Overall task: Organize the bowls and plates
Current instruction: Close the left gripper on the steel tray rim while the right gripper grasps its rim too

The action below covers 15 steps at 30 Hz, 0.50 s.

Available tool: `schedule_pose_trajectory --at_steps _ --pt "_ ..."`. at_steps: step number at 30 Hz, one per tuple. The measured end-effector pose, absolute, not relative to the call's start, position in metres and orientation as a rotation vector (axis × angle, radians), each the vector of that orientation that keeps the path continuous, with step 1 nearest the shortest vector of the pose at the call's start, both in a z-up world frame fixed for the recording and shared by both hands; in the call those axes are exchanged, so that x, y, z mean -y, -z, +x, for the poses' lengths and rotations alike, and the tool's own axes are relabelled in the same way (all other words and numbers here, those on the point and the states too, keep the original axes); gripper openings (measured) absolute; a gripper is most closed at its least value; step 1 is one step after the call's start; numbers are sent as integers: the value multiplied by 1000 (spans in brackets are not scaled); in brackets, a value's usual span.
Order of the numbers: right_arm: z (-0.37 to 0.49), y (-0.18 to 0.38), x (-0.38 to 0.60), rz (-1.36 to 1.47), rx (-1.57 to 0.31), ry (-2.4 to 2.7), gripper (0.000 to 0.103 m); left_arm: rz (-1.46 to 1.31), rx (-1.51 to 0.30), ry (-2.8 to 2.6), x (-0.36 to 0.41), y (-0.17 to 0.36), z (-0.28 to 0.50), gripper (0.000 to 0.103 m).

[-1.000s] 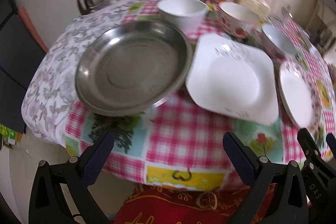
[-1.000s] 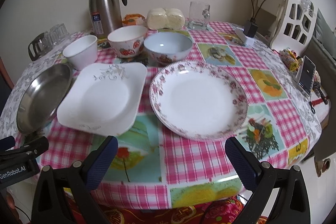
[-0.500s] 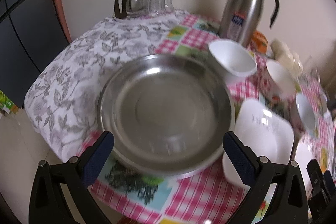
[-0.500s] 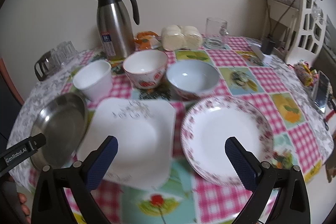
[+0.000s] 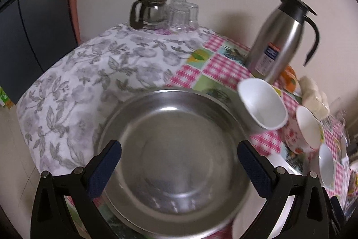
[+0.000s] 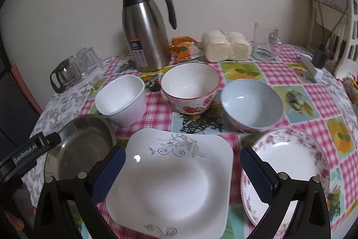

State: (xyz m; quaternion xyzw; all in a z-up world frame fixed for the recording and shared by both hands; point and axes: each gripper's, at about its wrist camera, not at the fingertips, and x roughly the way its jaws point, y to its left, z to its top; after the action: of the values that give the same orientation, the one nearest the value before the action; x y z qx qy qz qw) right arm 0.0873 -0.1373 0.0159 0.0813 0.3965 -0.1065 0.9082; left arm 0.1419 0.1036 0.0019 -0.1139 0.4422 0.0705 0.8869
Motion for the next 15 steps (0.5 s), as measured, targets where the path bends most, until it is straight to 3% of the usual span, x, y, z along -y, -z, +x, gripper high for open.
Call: schedule_pose_trajectory --at_steps 10,15 --pt "104 16 110 185 -874 84 103 -323 -1056 -224 -159 40 149 103" --pt "111 29 78 137 -902 10 103 -362 -1092 -244 -178 54 148 95"
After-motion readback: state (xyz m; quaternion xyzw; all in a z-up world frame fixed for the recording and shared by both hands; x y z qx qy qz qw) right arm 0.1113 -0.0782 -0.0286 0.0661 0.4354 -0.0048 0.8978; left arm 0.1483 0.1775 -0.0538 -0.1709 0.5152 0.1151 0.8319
